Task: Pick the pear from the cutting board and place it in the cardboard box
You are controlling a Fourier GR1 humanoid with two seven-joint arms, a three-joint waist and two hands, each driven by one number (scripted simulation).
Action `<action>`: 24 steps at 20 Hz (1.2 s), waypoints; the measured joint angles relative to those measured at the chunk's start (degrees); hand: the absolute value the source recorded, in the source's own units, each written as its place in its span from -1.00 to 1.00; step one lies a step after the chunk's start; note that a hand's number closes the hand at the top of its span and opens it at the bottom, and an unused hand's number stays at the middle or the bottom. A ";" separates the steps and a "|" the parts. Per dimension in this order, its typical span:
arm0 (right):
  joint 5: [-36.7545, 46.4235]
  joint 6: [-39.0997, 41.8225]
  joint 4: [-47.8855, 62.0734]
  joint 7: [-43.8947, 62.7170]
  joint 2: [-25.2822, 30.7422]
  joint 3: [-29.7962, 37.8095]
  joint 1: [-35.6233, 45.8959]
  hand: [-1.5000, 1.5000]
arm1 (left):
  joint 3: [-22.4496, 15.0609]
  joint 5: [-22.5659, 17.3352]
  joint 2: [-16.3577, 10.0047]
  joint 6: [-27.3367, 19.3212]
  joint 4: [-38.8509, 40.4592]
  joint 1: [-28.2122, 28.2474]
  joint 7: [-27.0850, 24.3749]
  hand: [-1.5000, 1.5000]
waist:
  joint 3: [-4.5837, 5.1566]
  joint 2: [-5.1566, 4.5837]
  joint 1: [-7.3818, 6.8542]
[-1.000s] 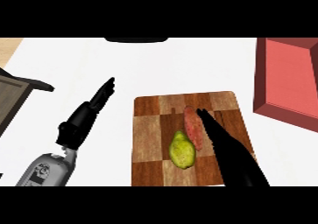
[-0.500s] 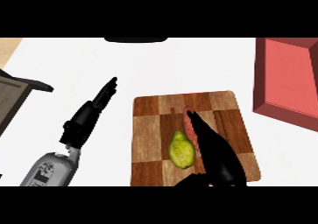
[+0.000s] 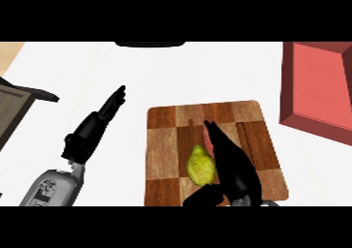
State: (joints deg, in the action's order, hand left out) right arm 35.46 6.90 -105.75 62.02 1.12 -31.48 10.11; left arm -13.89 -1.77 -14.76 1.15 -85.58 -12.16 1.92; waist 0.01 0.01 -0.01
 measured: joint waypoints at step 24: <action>-0.60 -2.12 10.37 -1.91 -0.54 -4.55 0.13 -1.00 | 4.01 3.87 3.97 3.82 -0.70 0.22 1.13 0.00 | 0.26 0.56 -0.06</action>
State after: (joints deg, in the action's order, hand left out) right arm 34.86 4.78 -95.38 60.11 0.58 -36.03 10.24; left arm -9.88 2.10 -10.79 4.97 -86.28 -11.94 3.05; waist 0.27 0.57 -0.07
